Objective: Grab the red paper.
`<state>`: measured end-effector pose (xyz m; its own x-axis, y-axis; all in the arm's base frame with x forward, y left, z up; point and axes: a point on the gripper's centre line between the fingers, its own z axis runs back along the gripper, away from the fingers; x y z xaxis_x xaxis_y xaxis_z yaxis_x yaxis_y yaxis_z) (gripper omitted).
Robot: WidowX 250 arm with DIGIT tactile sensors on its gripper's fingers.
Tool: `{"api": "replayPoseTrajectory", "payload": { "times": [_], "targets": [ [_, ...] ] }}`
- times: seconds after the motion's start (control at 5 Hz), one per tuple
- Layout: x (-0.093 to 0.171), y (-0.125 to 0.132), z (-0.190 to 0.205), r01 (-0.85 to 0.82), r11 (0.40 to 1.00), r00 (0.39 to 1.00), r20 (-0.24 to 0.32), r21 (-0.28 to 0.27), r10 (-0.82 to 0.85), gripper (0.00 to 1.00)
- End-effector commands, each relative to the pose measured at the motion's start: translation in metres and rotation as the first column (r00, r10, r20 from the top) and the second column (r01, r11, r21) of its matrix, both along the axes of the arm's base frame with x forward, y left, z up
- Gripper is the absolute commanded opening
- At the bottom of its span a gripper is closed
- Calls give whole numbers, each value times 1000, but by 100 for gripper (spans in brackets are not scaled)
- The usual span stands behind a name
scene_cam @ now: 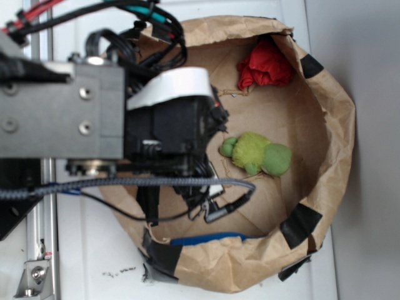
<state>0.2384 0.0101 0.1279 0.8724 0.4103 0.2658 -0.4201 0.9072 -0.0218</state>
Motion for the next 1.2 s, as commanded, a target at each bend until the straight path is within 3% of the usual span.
{"api": "replayPoseTrajectory", "payload": {
  "times": [0.0,0.8,1.0],
  "targets": [
    [67,33,6,56,997,998,-26,-52,-58,100],
    [67,33,6,56,997,998,-26,-52,-58,100],
    [66,20,-24,-22,1000,1000,12,-2,22,100]
  ]
}}
